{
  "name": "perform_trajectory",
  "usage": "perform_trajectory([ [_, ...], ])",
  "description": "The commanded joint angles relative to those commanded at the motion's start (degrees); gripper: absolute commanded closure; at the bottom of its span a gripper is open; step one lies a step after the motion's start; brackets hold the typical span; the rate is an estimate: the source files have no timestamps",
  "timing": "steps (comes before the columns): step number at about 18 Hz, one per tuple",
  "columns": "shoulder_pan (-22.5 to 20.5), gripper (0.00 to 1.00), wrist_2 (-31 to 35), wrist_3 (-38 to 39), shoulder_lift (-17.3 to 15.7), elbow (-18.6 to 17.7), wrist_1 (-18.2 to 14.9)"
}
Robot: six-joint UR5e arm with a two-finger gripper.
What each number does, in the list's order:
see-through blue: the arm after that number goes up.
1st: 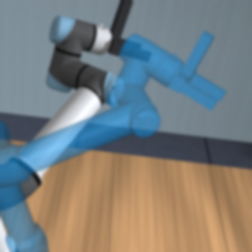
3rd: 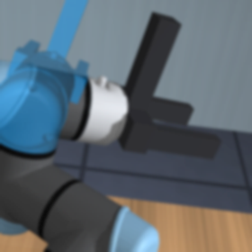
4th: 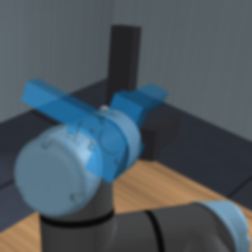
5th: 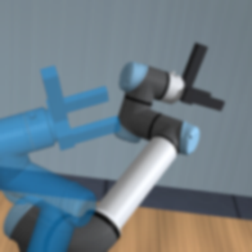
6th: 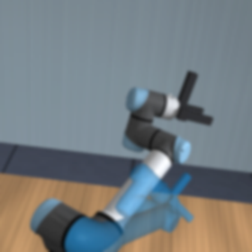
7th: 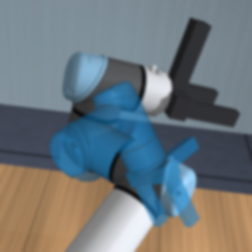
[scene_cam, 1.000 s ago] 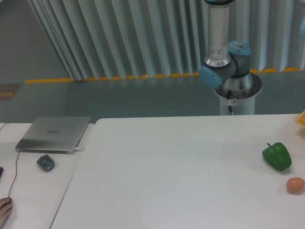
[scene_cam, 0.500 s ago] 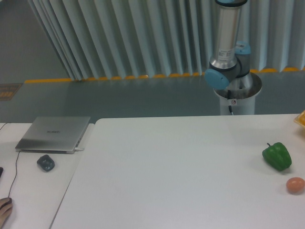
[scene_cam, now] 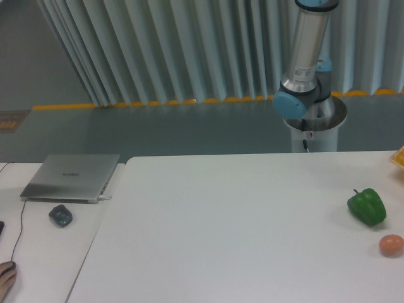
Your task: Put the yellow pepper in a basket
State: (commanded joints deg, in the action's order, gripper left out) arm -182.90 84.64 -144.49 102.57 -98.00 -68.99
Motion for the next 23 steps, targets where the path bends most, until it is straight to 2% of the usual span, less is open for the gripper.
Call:
perform_trajectory([
  [6, 2.72, 0.00, -1.85, 0.70, -0.44, 0.70, -0.26],
  [12, 10.27, 0.00, -0.62, 0.96, -2.89, 2.64, -1.84],
  [19, 20.46, 0.00, 0.79, 11.24, -3.25, 5.79, -1.85],
  [23, 25.57, 0.00, 3.16, 15.71, -3.25, 6.06, -1.58],
])
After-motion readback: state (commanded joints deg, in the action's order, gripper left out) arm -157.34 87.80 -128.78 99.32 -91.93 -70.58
